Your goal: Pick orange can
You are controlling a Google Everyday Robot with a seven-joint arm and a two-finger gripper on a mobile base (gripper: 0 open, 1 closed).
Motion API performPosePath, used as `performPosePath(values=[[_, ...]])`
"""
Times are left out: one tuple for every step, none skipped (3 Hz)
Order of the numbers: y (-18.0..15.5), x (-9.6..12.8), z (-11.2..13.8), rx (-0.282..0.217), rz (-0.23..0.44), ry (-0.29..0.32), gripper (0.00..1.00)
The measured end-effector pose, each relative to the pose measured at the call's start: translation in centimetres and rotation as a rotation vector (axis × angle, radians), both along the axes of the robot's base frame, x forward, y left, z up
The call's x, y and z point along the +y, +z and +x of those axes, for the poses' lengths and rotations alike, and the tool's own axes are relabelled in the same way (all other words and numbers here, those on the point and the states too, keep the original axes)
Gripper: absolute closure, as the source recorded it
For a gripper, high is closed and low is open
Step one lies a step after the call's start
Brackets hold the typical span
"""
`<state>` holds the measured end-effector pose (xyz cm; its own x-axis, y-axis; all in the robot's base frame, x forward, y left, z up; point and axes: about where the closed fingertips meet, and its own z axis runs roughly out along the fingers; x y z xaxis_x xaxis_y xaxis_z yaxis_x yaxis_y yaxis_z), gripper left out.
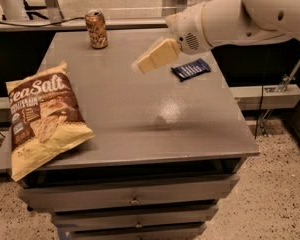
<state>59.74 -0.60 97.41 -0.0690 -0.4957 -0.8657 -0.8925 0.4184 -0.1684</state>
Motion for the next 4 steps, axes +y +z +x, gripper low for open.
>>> performPosePath(values=[[0.0, 0.0, 0.0, 0.0, 0.0, 0.0, 0.0], [-0.7, 1.1, 0.7, 0.0, 0.062, -0.007, 0.0], [-2.9, 3.8, 3.4, -0.005, 0.175, -0.014, 0.0], [-4.7, 6.8, 8.2, -0.025, 0.301, -0.037, 0.0]])
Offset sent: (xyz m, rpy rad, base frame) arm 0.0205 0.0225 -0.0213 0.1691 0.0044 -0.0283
